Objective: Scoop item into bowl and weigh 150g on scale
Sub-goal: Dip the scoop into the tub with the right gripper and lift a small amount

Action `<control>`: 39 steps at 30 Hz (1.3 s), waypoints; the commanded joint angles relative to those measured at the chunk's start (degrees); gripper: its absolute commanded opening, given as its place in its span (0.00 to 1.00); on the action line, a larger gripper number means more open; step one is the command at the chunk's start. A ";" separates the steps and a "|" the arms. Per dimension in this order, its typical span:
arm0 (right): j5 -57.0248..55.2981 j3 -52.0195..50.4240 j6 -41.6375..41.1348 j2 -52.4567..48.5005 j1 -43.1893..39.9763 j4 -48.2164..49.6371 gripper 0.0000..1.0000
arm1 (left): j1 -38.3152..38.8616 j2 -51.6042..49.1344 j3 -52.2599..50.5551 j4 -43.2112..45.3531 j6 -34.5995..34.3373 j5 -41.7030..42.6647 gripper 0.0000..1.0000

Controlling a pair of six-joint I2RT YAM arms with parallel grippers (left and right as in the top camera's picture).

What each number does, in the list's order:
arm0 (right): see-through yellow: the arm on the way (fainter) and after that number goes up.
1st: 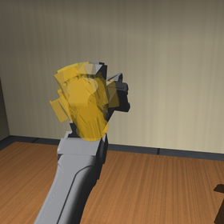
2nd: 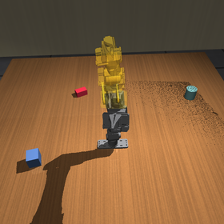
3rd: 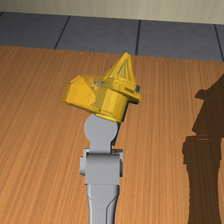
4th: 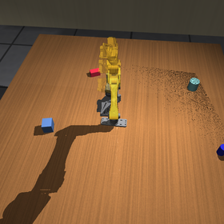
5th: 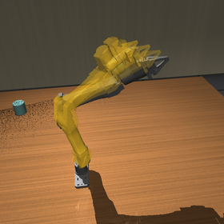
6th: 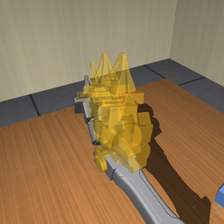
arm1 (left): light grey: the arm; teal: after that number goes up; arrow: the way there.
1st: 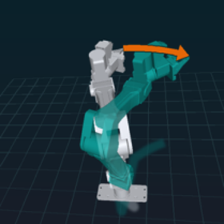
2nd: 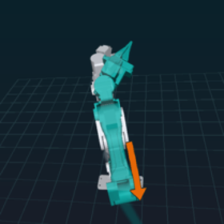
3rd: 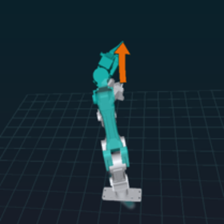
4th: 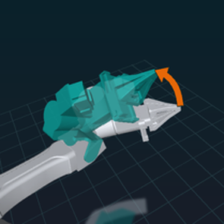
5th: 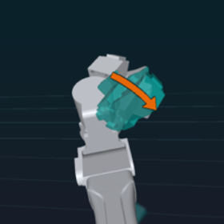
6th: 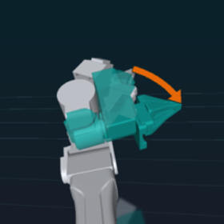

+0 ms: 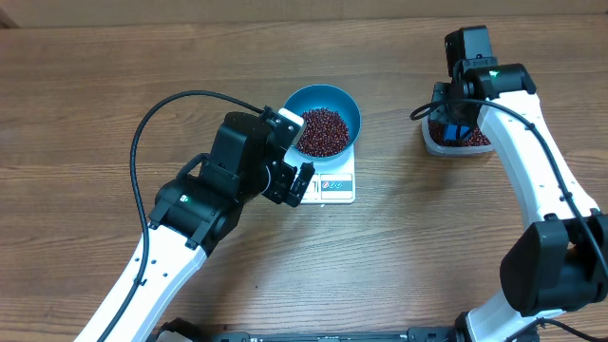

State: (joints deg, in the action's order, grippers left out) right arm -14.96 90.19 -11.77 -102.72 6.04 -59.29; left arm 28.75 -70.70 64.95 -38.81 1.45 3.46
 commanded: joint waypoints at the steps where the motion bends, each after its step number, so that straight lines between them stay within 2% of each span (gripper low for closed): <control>1: -0.48 -0.24 -0.20 -0.07 -0.24 -0.07 0.04 | -0.24 -0.07 -0.31 0.04 -0.79 0.59 0.99; 17: 0.74 -0.24 -0.24 -0.07 -6.05 -1.27 0.04 | -0.24 -0.07 -0.31 0.02 -0.79 0.57 0.99; 24: 6.54 -0.24 -0.22 -0.07 -6.34 0.66 0.04 | -0.24 -0.07 -0.31 0.04 -0.79 0.59 0.99; 39: 6.54 -0.24 1.77 -1.64 -6.34 1.31 0.04 | -0.24 -0.07 -0.31 0.04 -0.79 0.59 0.99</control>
State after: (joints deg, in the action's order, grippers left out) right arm -8.78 90.19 -10.48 -103.15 -0.27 -58.39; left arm 28.75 -70.70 64.95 -38.81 1.45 3.46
